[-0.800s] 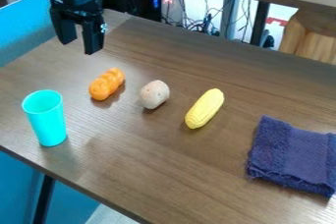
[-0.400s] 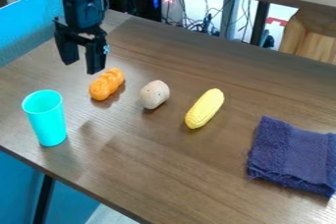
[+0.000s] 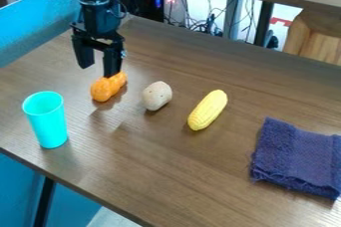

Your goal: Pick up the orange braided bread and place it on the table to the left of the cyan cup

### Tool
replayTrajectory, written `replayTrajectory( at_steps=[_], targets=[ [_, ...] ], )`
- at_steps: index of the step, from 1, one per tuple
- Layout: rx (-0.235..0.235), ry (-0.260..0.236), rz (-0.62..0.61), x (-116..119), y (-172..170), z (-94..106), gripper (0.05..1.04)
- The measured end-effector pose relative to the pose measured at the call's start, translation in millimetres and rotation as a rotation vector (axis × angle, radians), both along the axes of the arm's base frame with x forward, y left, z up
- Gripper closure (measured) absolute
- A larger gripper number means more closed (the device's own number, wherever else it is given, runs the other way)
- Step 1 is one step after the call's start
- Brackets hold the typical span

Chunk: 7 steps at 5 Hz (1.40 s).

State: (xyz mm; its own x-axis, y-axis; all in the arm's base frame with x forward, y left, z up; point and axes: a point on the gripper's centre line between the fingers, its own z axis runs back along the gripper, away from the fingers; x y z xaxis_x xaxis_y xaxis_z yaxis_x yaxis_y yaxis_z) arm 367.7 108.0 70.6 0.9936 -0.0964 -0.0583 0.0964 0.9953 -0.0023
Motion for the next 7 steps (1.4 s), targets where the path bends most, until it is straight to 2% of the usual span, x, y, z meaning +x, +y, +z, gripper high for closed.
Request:
replayTrajectory(
  at_steps=[1, 2, 3, 4, 5, 6, 7],
  targets=[
    [0.019, 0.006, 0.001, 7, -2, -16.2, 0.082],
    [0.022, 0.004, 0.014, 14, -7, -24.4, 0.082],
    [0.109, -0.009, 0.045, 18, -5, -29.2, 0.082],
    [0.174, 0.006, 0.043, 16, -9, -43.3, 0.133],
    [0.205, 0.001, 0.059, 17, -5, -43.3, 0.267],
    [0.188, 0.001, 0.054, 15, -8, -43.8, 0.268],
    [0.105, 0.029, 0.011, 7, -11, -33.0, 0.268]
  ],
)
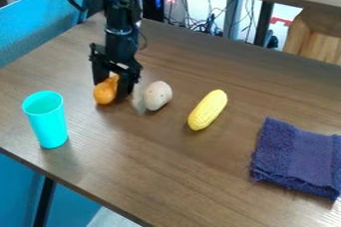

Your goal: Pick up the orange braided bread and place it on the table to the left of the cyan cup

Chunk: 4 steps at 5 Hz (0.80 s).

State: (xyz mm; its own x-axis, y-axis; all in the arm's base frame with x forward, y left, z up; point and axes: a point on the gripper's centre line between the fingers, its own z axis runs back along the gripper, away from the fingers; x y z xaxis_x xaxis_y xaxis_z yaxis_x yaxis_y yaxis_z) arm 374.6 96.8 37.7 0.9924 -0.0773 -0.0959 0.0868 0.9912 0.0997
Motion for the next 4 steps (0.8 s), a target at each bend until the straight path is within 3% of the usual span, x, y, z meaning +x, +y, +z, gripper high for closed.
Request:
replayTrajectory(
  at_steps=[1, 2, 3, 4],
  targets=[
    [-0.086, -0.125, -0.014, -14, 25, 57.8, 0.268],
    [-0.056, -0.136, -0.003, -36, 52, 103.4, 0.268],
    [0.095, -0.033, -0.036, -55, 87, 102.3, 0.268],
    [0.130, 0.069, -0.025, -79, 132, 72.4, 0.268]
  ],
)
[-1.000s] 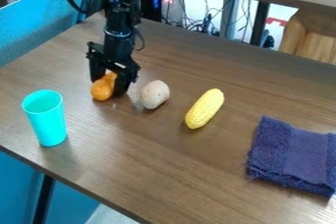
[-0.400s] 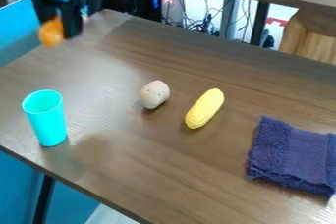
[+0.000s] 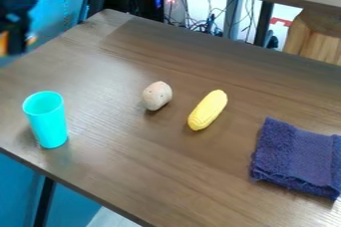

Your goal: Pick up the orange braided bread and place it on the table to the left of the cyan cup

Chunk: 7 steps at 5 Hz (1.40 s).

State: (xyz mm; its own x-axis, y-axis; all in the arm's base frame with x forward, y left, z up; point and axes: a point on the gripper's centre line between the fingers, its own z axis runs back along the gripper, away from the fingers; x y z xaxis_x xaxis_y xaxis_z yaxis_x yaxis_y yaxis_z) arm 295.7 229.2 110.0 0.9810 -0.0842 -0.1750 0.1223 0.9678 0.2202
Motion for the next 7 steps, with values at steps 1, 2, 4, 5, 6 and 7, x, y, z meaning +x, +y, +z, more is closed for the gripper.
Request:
replayTrajectory(
  at_steps=[1, 2, 4, 5, 6, 7],
  targets=[
    [0.066, 0.084, -0.024, -16, 21, -29.2, 0.268],
    [0.071, 0.126, -0.014, -21, 30, -48.7, 0.268],
    [0.040, 0.149, -0.006, -34, 32, -80.6, 0.268],
    [0.035, 0.142, 0.014, -35, 30, -84.1, 0.275],
    [0.018, 0.124, 0.024, -32, 26, -85.7, 0.207],
    [-0.019, 0.117, 0.062, -32, 18, -84.6, 0.093]
  ],
)
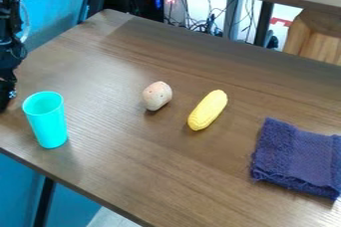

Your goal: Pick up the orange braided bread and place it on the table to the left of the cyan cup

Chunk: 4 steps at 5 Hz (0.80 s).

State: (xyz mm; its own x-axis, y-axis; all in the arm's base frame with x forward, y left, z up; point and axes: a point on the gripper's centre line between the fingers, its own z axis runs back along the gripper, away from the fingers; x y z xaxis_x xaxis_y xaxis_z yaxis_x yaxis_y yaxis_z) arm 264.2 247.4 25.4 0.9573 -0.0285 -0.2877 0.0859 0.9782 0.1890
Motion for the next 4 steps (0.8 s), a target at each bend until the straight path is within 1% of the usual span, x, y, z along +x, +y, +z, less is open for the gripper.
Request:
replayTrajectory(
  at_steps=[1, 2, 3, 4],
  targets=[
    [-0.055, -0.089, 0.029, 15, -25, 25.1, 0.089],
    [-0.151, -0.238, -0.014, 38, -55, 80.2, 0.087],
    [-0.168, -0.287, -0.125, 56, -84, 117.0, 0.087],
    [-0.215, -0.279, -0.199, 72, -130, 117.7, 0.087]
  ],
)
